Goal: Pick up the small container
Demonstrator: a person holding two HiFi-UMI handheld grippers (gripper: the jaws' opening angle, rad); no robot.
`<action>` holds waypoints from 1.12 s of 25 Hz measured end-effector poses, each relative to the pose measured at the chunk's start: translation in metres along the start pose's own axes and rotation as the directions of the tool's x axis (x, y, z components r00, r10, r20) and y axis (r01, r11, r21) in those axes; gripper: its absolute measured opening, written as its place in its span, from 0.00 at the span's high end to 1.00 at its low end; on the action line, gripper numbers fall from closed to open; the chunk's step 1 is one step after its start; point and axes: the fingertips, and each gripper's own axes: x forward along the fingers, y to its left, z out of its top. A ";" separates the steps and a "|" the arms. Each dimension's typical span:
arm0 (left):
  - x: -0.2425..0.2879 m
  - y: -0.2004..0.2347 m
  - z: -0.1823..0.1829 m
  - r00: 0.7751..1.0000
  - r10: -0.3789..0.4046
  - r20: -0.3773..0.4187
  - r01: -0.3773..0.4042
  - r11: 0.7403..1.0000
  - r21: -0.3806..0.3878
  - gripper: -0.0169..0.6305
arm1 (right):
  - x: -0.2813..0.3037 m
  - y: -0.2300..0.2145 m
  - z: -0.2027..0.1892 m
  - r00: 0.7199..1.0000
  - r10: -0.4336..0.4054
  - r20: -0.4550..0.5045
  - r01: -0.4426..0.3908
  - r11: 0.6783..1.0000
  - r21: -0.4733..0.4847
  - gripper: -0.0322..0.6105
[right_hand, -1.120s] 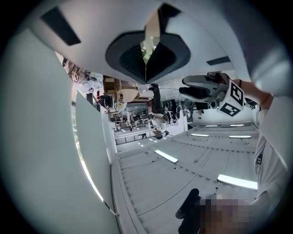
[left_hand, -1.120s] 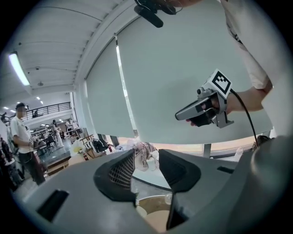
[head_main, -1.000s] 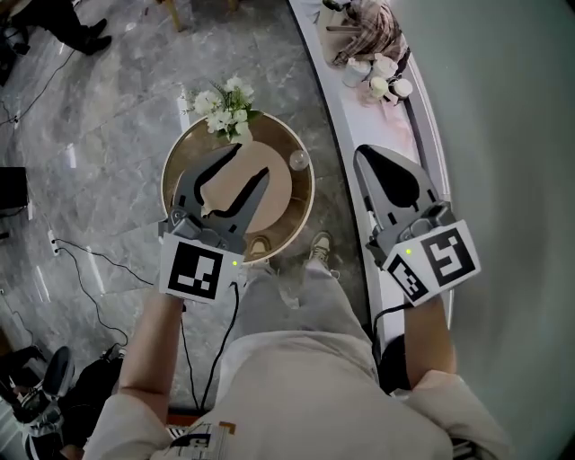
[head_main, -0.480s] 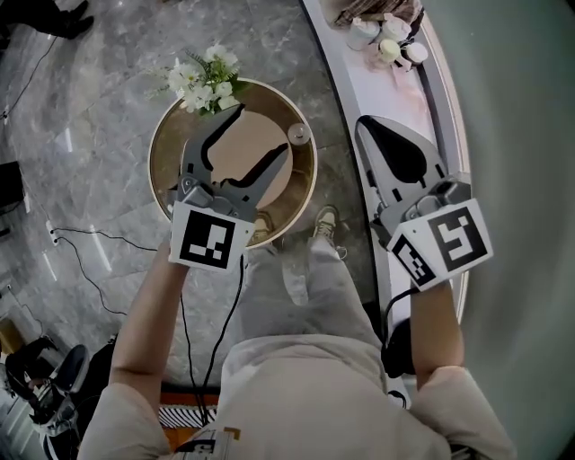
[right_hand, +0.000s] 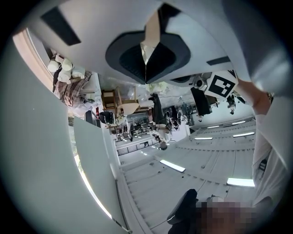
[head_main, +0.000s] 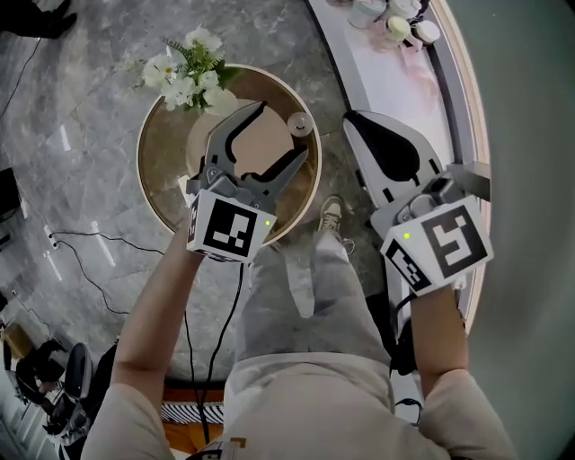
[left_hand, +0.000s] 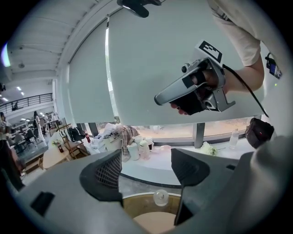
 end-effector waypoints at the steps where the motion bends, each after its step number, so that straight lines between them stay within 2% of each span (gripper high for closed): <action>1: 0.004 -0.003 -0.008 1.000 -0.014 -0.016 0.014 1.000 -0.011 0.48 | 0.003 -0.001 -0.006 1.000 0.002 -0.006 -0.002 1.000 0.003 0.94; 5: 0.023 -0.016 -0.042 0.997 -0.047 -0.060 0.046 0.999 -0.018 0.45 | 0.017 -0.005 -0.032 0.999 0.015 -0.036 -0.014 1.000 0.020 0.94; 9: 0.040 -0.023 -0.067 0.996 -0.063 -0.065 0.059 0.996 -0.059 0.45 | 0.029 -0.009 -0.055 0.998 0.018 -0.054 -0.016 0.999 0.037 0.94; 16: 0.073 -0.028 -0.109 0.991 -0.102 -0.082 0.098 0.994 -0.043 0.45 | 0.049 -0.016 -0.095 0.996 0.030 -0.083 -0.026 0.998 0.050 0.94; 26: 0.106 -0.042 -0.169 0.985 -0.129 -0.118 0.122 0.991 -0.063 0.45 | 0.072 -0.020 -0.148 0.991 0.053 -0.124 -0.044 0.996 0.073 0.94; 28: 0.111 -0.043 -0.175 0.988 -0.122 -0.095 0.115 0.990 -0.077 0.45 | 0.076 -0.023 -0.156 0.990 0.053 -0.132 -0.043 0.996 0.073 0.94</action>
